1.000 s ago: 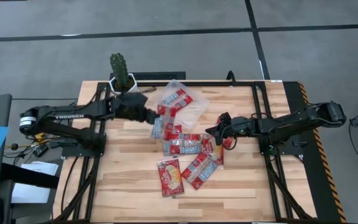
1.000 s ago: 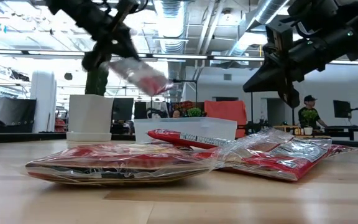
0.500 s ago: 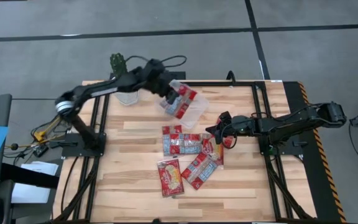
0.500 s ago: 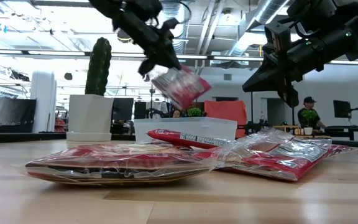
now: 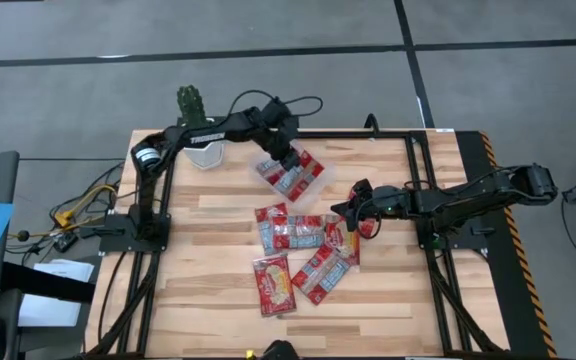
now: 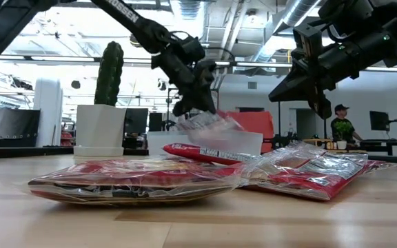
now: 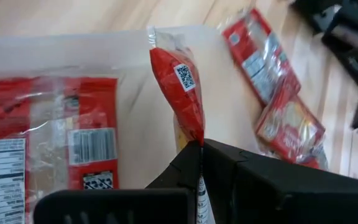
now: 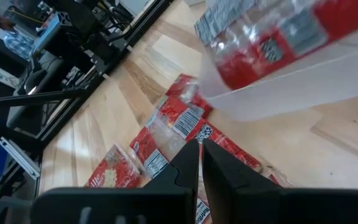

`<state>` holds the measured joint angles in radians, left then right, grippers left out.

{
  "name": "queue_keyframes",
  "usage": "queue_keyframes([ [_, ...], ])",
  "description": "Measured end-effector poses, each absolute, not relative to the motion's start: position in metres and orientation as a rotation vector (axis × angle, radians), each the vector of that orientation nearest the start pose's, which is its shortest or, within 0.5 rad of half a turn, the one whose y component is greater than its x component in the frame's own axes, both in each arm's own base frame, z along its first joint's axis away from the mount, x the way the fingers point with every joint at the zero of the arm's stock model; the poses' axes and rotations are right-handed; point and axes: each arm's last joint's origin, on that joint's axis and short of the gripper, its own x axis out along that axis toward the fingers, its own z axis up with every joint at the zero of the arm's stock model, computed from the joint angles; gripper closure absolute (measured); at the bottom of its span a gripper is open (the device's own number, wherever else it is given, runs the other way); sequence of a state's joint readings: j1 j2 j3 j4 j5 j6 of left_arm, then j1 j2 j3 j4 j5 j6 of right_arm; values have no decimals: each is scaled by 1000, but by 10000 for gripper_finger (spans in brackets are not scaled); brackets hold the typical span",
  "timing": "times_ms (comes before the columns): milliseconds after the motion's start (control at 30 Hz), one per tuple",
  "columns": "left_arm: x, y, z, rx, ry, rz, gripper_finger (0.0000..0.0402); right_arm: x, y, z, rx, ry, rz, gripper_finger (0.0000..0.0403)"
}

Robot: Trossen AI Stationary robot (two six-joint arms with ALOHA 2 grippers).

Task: Sort popcorn bags into baskets
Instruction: Put the red popcorn bag into the transparent bin

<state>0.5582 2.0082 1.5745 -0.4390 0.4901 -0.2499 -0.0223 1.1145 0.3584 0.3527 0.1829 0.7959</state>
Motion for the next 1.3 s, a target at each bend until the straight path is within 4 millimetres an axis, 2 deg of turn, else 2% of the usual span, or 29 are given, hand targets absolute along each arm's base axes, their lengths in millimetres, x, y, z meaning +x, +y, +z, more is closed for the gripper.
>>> queue_keyframes([
  [233,386,225,200,-726,786,173,400,211,-10,178,742,302,-351,356],
  [333,385,226,196,-724,796,187,383,211,-11,178,742,300,-356,356],
  [700,384,227,197,-735,783,128,209,211,-11,178,733,304,-356,356],
  [867,384,227,197,-719,792,179,167,211,-11,178,731,308,-358,356],
  [1000,378,237,205,-715,819,251,164,211,-11,177,731,311,-358,356],
  [1100,373,242,209,-658,855,339,180,211,-11,177,731,311,-359,356],
  [1200,371,243,209,-623,880,335,212,211,-11,177,731,312,-359,356],
  [1300,371,241,208,-590,896,311,263,211,-11,177,730,317,-362,356],
])
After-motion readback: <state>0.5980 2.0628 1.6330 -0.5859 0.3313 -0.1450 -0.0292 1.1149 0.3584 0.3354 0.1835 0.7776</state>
